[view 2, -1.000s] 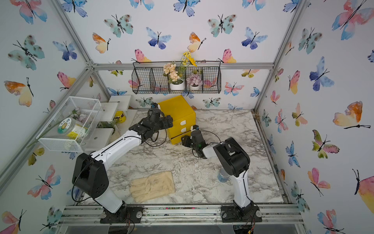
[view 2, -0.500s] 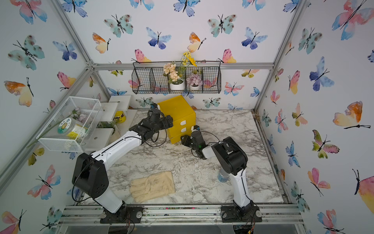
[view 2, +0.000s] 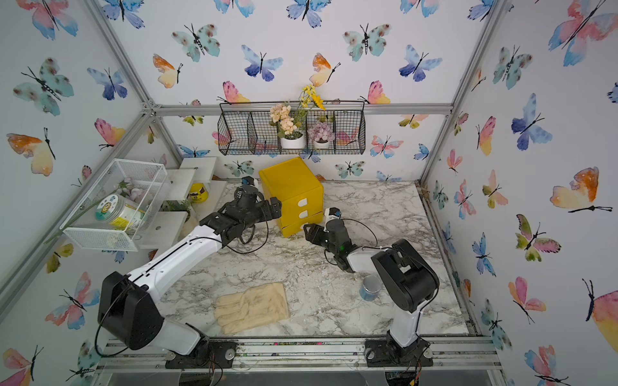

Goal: Place the transparent tape into the drawer according to color
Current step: Close the drawer in the storage box, then reset both arms

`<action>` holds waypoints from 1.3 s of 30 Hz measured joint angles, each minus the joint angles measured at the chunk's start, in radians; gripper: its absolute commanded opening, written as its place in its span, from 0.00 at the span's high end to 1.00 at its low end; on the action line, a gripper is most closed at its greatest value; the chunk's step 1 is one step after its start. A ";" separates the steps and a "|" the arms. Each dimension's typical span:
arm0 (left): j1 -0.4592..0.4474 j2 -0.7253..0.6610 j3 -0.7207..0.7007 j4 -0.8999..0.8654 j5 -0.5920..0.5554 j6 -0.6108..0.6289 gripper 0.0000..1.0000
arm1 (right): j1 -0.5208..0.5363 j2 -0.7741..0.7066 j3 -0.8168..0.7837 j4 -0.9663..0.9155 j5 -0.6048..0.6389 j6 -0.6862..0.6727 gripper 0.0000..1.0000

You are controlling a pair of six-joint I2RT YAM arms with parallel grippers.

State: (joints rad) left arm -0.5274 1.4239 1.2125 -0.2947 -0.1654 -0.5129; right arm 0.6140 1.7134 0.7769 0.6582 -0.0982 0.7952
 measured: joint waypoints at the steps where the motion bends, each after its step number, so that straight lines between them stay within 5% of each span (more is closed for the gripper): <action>1: -0.001 -0.038 -0.028 -0.002 -0.001 0.000 0.01 | 0.000 -0.034 -0.008 -0.018 0.004 -0.011 0.24; 17: -0.003 -0.421 -0.434 0.009 -0.072 0.051 0.01 | 0.000 -0.475 -0.118 -0.495 0.275 -0.162 0.19; 21: -0.003 -0.410 -0.476 0.045 -0.087 0.065 0.01 | 0.000 -0.504 -0.119 -0.537 0.314 -0.187 0.14; 24: -0.003 -0.383 -0.458 0.058 -0.134 0.100 0.01 | 0.000 -0.527 -0.119 -0.550 0.348 -0.201 0.02; 28: 0.022 -0.375 -0.453 0.145 -0.212 0.199 0.01 | 0.000 -0.532 -0.118 -0.570 0.404 -0.208 0.01; 39: 0.275 -0.155 -0.633 0.516 -0.319 0.396 0.01 | 0.000 -0.532 -0.118 -0.593 0.563 -0.199 0.01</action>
State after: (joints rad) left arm -0.2523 1.2690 0.5793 0.2211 -0.4839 -0.1169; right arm 0.6140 1.1816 0.6590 0.0654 0.4648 0.5961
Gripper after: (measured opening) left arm 0.986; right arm 0.986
